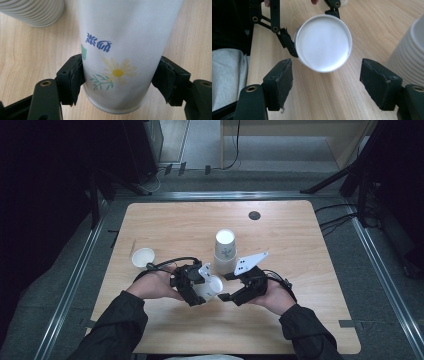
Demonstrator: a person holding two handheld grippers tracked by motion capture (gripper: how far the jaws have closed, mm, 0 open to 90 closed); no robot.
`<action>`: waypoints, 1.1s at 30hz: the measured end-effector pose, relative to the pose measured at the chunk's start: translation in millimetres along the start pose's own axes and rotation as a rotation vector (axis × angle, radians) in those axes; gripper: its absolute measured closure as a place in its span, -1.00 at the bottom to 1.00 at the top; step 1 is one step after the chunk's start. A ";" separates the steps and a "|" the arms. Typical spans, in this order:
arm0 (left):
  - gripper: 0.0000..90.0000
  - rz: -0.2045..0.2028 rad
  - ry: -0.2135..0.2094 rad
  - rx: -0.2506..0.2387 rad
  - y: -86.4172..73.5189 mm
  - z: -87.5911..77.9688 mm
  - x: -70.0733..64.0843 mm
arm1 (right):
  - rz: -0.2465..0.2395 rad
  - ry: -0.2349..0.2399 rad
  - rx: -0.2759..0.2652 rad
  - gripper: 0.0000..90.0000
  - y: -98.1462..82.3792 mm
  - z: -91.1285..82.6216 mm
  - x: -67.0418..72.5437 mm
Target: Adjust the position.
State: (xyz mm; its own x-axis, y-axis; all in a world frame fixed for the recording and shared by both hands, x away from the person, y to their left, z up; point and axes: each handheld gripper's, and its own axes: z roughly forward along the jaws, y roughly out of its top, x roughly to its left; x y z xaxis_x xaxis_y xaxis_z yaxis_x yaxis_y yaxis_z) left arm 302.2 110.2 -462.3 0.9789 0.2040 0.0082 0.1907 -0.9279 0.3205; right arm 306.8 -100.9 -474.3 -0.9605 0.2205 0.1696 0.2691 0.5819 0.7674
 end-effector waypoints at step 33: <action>-0.72 -0.044 -0.058 -0.174 -4.3 -14.5 -0.1 | -0.034 0.064 -0.020 -0.22 8.8 -4.1 1.7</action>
State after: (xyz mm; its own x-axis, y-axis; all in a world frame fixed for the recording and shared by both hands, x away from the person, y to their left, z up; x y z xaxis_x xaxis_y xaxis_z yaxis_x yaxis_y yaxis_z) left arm 300.3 118.8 -450.0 0.9734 0.2204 -0.0627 0.2231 -0.8491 0.4787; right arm 307.3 -98.6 -464.7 -0.9719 0.1499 0.1815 0.2350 0.5726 0.7854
